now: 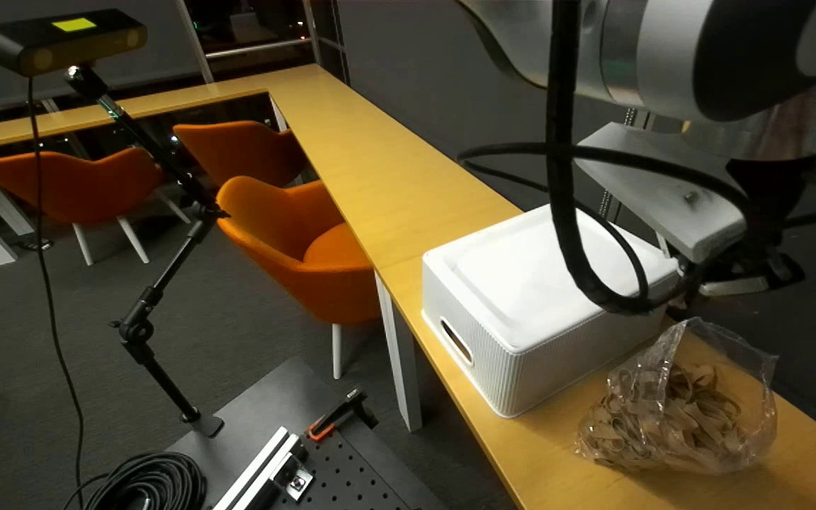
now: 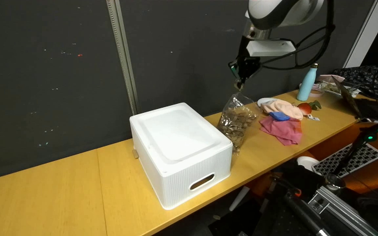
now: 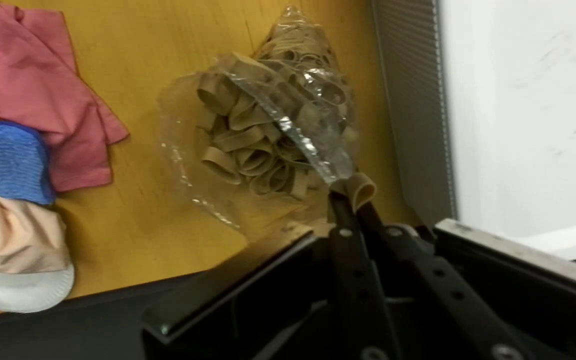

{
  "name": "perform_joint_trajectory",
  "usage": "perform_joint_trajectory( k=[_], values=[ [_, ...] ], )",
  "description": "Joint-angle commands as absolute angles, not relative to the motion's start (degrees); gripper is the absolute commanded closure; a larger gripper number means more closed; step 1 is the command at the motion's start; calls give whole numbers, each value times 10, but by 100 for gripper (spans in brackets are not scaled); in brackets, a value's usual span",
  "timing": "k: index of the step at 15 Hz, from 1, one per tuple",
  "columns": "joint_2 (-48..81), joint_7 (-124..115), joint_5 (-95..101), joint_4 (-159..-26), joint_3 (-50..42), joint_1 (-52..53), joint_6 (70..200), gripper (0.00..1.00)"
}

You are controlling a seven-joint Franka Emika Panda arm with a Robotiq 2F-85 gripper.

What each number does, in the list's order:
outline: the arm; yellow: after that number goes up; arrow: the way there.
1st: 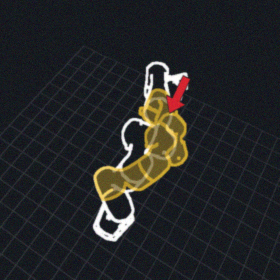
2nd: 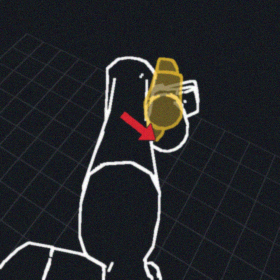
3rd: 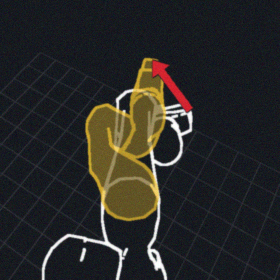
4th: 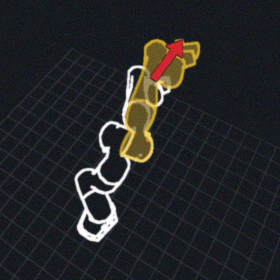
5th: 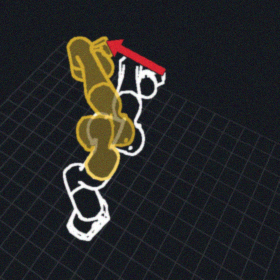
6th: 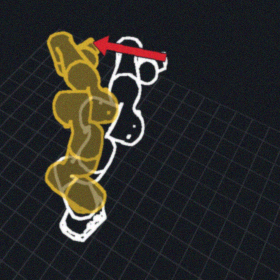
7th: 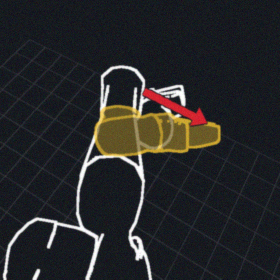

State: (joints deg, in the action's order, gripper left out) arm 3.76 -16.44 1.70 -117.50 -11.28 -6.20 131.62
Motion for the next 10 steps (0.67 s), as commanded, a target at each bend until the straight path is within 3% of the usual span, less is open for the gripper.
perform_joint_trajectory(
  k=[1, 10],
  values=[
    [21, -170, 23, -1208, -122, -91, 1319, 99],
    [118, -163, 15, -1161, -123, -107, 1320, 99]
  ],
)
